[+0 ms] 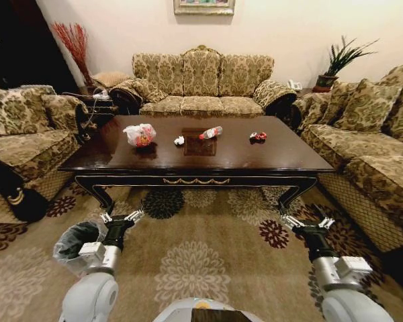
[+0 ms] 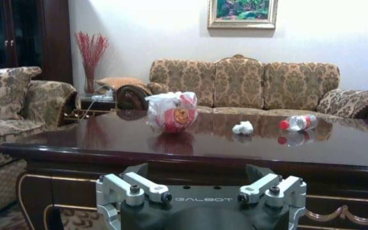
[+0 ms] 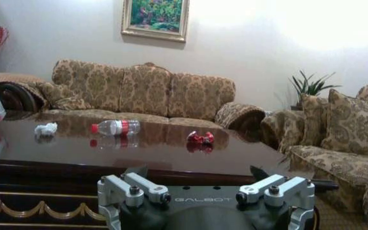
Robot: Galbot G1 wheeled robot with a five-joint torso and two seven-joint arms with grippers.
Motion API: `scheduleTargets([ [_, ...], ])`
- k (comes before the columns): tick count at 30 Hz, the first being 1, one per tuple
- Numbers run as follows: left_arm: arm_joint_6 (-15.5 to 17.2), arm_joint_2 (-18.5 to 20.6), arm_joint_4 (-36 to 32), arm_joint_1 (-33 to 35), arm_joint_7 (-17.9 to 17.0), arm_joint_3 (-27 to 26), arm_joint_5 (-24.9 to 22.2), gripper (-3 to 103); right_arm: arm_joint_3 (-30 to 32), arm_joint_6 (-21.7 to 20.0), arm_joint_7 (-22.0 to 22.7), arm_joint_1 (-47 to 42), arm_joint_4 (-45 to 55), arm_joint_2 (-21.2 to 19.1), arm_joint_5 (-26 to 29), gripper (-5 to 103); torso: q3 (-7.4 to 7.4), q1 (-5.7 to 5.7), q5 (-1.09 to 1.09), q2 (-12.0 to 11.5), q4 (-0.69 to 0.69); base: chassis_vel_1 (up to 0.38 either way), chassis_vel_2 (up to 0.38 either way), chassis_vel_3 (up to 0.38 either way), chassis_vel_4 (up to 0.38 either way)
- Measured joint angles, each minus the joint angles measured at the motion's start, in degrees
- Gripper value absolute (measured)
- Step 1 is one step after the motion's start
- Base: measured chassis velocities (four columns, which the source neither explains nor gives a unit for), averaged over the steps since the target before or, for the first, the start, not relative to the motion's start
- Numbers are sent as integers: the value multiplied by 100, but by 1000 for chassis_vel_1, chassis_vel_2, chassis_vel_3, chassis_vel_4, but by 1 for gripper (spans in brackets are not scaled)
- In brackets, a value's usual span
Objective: Move to the front of the table and place the trash on the table into the trash bin.
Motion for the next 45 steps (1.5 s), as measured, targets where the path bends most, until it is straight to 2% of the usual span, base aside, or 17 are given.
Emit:
scheduleTargets([
  [36, -3, -19, 0, 6, 11, 12, 9, 100, 0, 0, 0, 0, 0, 0, 0, 100, 0, 0, 1, 0, 0, 0, 0, 0, 0],
  [39, -80, -195, -4, 69, 147, 130, 124, 100, -79, -23, -54, 37, 0, 91, -72, 100, 0, 0, -2, 0, -2, 0, 0, 0, 0],
  [41, -282, -644, -30, 232, 507, 439, 413, 100, -555, -205, -413, 266, 6, 636, -510, 100, 0, 0, 2, 0, -1, 0, 0, 0, 0],
  [43, -335, -758, -38, 274, 597, 515, 489, 100, -687, -257, -513, 331, 10, 791, -633, 100, 0, 0, 2, 0, 1, 0, 0, 0, 0],
  [44, -467, -1052, -58, 380, 832, 718, 680, 100, -915, -363, -657, 440, 37, 1063, -766, 100, 0, 0, 2, 0, 2, 0, 0, 0, 0],
  [45, -487, -1145, -77, 419, 907, 778, 724, 100, -966, -418, -658, 457, 88, 1107, -696, 100, 0, 0, -2, 0, 2, 0, 0, 0, 0],
])
